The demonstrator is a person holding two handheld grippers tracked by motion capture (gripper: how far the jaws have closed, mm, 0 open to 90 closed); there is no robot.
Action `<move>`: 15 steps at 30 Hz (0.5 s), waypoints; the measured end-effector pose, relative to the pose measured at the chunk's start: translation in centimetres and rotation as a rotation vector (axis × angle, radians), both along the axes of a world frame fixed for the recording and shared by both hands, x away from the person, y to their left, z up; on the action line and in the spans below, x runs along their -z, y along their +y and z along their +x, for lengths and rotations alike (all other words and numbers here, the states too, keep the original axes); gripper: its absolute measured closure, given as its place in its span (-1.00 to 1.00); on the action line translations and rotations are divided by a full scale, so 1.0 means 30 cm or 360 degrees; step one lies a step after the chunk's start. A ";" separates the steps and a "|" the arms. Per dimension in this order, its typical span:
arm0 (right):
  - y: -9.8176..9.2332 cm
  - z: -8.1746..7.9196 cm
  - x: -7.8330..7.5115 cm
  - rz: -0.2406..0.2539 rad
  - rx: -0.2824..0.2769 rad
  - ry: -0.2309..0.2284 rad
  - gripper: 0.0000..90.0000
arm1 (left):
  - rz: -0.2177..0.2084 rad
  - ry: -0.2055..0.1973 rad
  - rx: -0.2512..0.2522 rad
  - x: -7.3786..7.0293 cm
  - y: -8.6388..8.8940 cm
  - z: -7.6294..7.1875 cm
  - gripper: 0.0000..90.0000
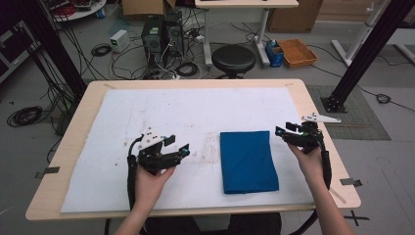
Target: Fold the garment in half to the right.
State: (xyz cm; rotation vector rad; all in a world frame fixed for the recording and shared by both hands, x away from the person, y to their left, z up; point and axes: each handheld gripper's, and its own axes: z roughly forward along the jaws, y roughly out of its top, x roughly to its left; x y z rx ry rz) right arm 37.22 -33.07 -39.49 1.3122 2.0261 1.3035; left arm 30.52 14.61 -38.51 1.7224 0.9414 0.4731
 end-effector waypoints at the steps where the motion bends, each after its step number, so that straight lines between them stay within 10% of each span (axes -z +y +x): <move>1: -0.002 -0.010 -0.008 -0.0005 -0.0022 -0.0025 -0.06 | 0.0023 -0.0026 -0.0009 -0.006 0.014 0.003 -0.20; 7: -0.007 -0.044 -0.031 -0.0060 -0.0148 -0.0091 -0.15 | 0.0184 -0.0179 -0.0040 -0.033 0.093 0.016 -0.20; 15: -0.018 -0.045 -0.029 -0.0051 -0.0163 -0.0075 -0.16 | 0.0181 -0.0200 -0.0069 -0.026 0.188 0.028 -0.20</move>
